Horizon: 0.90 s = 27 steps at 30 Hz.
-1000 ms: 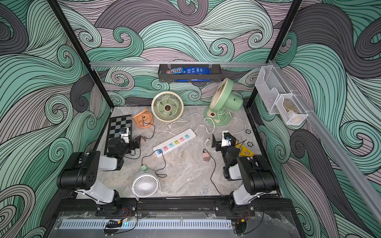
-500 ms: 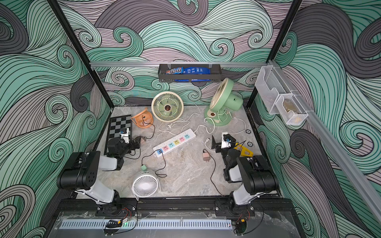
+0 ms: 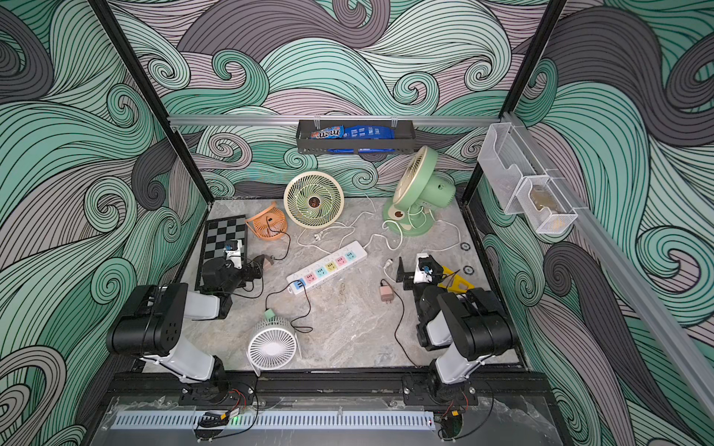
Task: Unplug the desk fan from the power strip
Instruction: Reset both arms
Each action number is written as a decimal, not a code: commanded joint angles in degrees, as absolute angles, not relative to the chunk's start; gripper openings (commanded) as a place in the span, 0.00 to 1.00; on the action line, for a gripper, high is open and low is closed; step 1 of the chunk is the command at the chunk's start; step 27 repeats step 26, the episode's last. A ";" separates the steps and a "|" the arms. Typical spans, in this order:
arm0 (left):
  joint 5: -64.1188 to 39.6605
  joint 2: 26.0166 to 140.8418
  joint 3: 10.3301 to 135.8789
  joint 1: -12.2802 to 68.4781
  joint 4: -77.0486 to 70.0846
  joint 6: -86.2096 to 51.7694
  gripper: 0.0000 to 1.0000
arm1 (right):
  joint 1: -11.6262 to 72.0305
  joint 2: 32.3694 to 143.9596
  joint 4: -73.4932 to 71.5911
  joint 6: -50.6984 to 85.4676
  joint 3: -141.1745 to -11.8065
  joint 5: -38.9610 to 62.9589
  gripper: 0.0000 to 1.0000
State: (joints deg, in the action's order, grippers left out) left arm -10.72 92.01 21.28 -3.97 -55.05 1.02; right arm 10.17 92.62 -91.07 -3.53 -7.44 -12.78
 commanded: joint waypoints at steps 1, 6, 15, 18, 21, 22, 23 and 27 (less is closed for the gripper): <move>-10.20 91.11 21.99 -3.69 -54.66 1.83 0.99 | 10.21 92.26 -90.04 -4.75 -8.36 -14.87 0.99; -10.20 91.09 22.06 -3.62 -54.58 1.84 0.99 | 9.56 91.97 -87.60 -4.02 -9.37 -14.19 0.99; -10.15 91.10 22.03 -3.60 -54.63 1.85 0.99 | 8.94 91.85 -85.70 -2.89 -10.30 -14.56 0.99; -10.19 91.12 22.00 -3.60 -54.63 1.85 0.99 | 8.74 91.79 -85.14 -2.62 -10.55 -14.65 0.99; -10.20 91.05 22.05 -3.60 -54.62 1.85 0.99 | 8.71 91.85 -85.09 -2.64 -10.54 -14.70 0.99; -10.17 91.10 22.02 -3.55 -54.63 1.85 0.99 | 8.70 91.85 -85.08 -2.64 -10.55 -14.70 0.99; -10.19 91.12 22.03 -3.58 -54.59 1.85 0.99 | 8.77 91.82 -85.12 -2.64 -10.55 -14.73 0.99; -10.20 91.06 22.06 -3.56 -54.57 1.85 0.99 | 8.76 91.88 -84.66 -1.67 -10.85 -16.60 0.99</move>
